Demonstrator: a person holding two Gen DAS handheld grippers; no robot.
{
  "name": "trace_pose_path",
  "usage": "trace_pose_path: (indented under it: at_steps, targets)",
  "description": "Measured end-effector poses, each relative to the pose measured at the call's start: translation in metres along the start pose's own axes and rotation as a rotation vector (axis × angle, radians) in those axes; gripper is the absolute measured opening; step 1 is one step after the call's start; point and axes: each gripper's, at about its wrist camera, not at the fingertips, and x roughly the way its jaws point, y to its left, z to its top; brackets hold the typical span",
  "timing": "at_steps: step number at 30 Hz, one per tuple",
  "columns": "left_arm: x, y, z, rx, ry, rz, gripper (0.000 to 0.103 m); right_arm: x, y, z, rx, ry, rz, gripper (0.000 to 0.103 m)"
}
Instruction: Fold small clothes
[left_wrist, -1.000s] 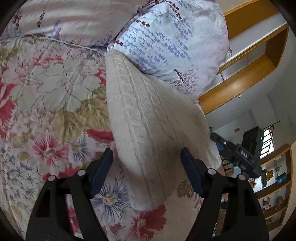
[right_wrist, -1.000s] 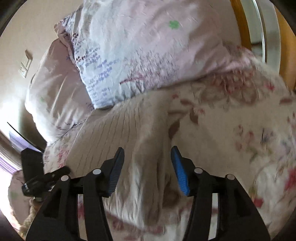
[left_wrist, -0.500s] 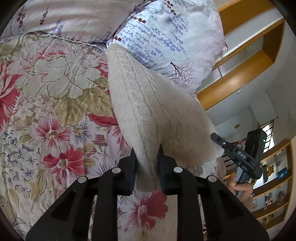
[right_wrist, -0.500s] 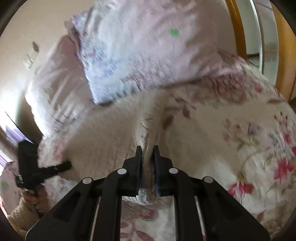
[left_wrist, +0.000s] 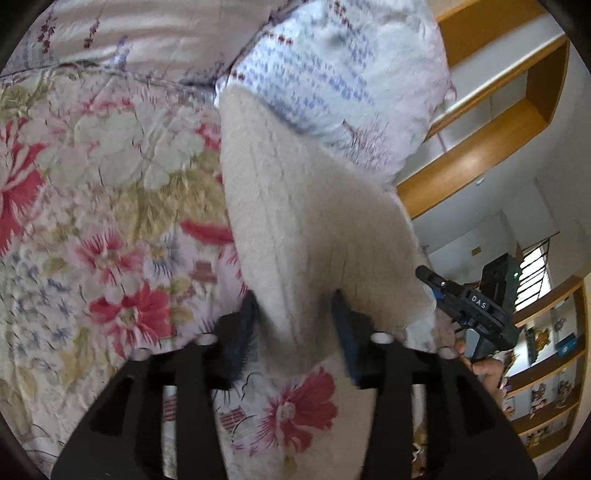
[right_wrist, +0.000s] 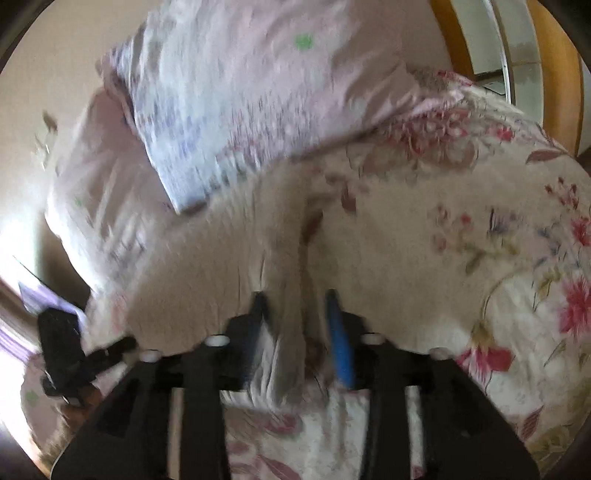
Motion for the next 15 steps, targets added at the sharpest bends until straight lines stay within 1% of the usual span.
trace_pose_path:
  at_steps: [1,3,4,6,7,8,9,11,15]
  targets:
    - [-0.003,0.0,0.004,-0.006,-0.017,-0.005,0.063,-0.001,-0.001,0.007,0.025,-0.022,0.021,0.045]
    - [-0.008,0.001,0.012,-0.023,-0.045,-0.006,0.067,0.005,-0.002,0.02,0.072,-0.023,0.06,0.045]
    - [-0.009,0.001,0.016,-0.027,-0.05,-0.002,0.068,0.011,-0.003,0.026,0.091,-0.019,0.066,0.045]
    - [-0.005,-0.002,0.023,-0.015,-0.05,0.029,0.069,0.024,-0.003,0.034,0.113,-0.005,0.07,0.045]
    - [-0.003,-0.003,0.025,-0.007,-0.05,0.045,0.071,0.032,-0.004,0.036,0.127,0.009,0.078,0.042]
    - [0.001,-0.005,0.026,0.008,-0.045,0.066,0.071,0.04,-0.004,0.038,0.132,0.023,0.085,0.034]
    - [0.004,-0.005,0.028,0.015,-0.04,0.081,0.072,0.045,-0.003,0.037,0.125,0.027,0.075,0.01]
    - [0.014,-0.006,0.031,0.017,-0.027,0.107,0.073,0.049,-0.002,0.036,0.103,0.009,-0.012,0.009]
    - [0.025,0.001,0.036,-0.009,-0.021,0.097,0.076,0.056,-0.013,0.028,0.159,0.02,-0.04,0.008]
